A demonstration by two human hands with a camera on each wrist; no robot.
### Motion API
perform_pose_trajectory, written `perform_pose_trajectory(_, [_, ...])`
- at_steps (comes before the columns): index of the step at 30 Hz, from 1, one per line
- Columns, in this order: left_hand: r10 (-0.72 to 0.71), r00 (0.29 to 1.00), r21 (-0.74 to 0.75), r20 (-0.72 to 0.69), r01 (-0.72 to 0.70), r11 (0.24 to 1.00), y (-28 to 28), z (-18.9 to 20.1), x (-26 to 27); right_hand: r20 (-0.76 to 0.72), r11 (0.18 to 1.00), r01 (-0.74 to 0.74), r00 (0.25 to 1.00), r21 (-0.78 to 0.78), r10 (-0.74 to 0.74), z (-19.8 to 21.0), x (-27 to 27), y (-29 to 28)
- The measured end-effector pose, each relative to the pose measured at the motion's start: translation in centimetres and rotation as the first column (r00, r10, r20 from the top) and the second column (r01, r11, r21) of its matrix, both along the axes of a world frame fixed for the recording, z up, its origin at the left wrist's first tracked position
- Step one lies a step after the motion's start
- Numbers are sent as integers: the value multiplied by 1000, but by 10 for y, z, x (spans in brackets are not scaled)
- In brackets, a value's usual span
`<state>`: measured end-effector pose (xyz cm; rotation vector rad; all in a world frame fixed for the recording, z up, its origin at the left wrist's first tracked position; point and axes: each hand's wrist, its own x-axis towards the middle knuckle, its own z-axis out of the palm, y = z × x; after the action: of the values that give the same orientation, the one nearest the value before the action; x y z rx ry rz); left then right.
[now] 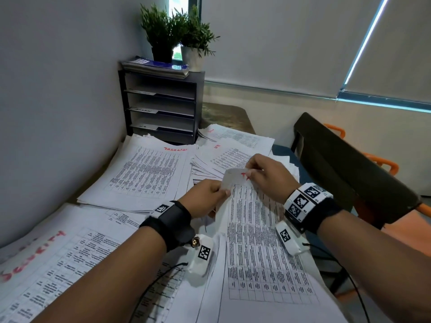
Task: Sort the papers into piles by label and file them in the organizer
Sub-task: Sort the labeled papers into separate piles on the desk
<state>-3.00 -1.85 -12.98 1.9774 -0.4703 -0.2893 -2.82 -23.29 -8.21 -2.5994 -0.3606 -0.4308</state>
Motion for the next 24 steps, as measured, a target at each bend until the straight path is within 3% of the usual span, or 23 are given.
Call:
perform_pose_trajectory(6, [200, 979, -167, 35, -192, 967, 12, -12, 14, 50, 958, 287, 957, -9, -286, 4, 5, -30])
perform_pose_trajectory(8, [276, 961, -263, -30, -273, 925, 16, -15, 19, -35, 937, 344, 939, 65, -342, 1, 1, -39])
perform_pose_trajectory(12, [420, 893, -417, -165, -449, 790, 23, -13, 28, -432, 942, 235, 895, 240, -113, -4, -18, -49])
perform_pose_trajectory(14, [470, 844, -462, -256, -534, 708, 27, -7, 30, -517, 943, 145, 855, 299, 33, -12, -22, -59])
perform_pose_trajectory(17, [429, 809, -522, -402, -588, 618, 30, -2, 32, -569, 881, 132, 805, 454, 172, -21, -20, -67])
perform_pose_trajectory(19, [381, 831, -498, -405, -550, 671, 30, 3, 30, -534, 870, 169, 837, 464, 122, -22, -14, -62])
perform_pose_trajectory(21, [293, 878, -433, -379, -448, 782, 26, 6, 26, -493, 831, 238, 869, 502, 49, -24, -4, -53])
perform_pose_trajectory(24, [232, 929, -204, -290, -296, 933, 27, 5, 22, -455, 810, 262, 890, 525, 6, -29, 6, -32])
